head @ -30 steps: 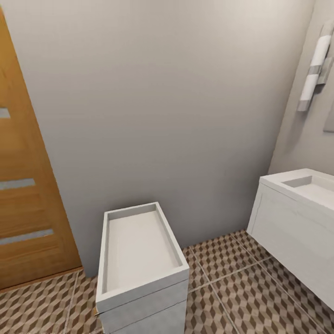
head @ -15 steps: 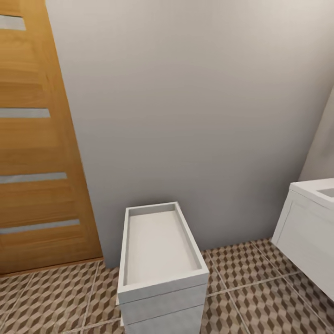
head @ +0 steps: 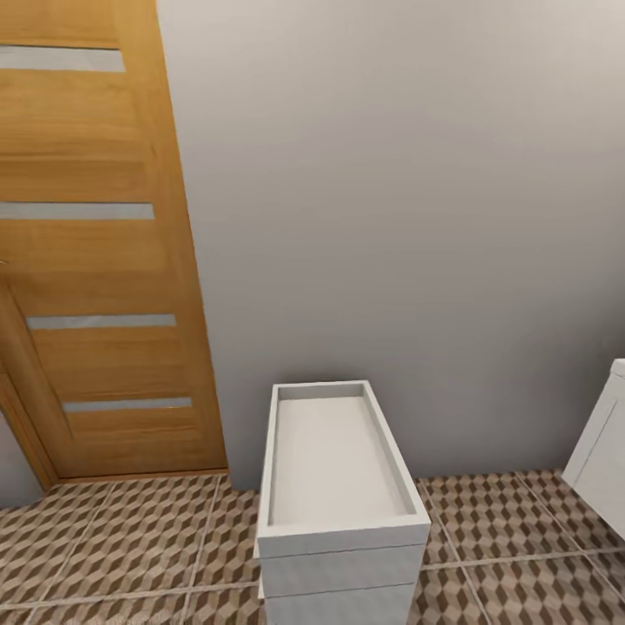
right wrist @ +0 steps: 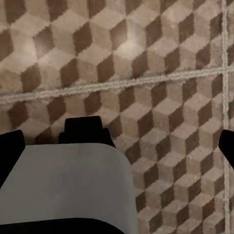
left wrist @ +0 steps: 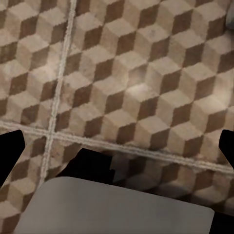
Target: Take the four mousetraps from the cabinet in the bathroom and place them on the bathroom floor. Make sure all four end up on the same floor surface, and ensure that at least two of them are either under or directly next to the same bathroom sink.
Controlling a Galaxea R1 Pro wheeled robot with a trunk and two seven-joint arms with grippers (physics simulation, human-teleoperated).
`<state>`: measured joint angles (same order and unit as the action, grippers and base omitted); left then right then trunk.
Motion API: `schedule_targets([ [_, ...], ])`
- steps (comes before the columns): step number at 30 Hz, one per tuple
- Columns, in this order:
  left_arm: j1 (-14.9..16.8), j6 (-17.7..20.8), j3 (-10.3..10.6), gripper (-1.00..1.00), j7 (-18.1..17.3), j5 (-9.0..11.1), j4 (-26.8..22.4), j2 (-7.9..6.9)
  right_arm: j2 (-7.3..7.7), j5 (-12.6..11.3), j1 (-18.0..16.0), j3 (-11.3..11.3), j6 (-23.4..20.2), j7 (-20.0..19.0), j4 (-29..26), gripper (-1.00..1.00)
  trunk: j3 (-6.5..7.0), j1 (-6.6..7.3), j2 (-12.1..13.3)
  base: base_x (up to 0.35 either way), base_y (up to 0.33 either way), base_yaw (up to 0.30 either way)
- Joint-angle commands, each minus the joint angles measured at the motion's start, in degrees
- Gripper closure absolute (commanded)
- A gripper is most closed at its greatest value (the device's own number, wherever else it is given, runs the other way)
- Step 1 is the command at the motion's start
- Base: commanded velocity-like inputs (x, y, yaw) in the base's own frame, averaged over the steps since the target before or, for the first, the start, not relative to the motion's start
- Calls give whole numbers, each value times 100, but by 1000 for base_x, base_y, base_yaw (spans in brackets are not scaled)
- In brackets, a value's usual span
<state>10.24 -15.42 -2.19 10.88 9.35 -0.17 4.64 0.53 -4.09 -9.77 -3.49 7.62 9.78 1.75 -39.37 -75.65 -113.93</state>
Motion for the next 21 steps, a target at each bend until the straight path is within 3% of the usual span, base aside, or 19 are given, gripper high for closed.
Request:
schedule_targets([
  [1,4,-23,-19,-100,1,23,6,2,-1,-43,-7,-37,37,4,19,-100,-6,1,-3,0,0,284],
  [21,4,-23,-19,-100,1,23,6,2,-9,-40,-7,-46,37,-2,19,-100,-6,1,-3,0,0,284],
])
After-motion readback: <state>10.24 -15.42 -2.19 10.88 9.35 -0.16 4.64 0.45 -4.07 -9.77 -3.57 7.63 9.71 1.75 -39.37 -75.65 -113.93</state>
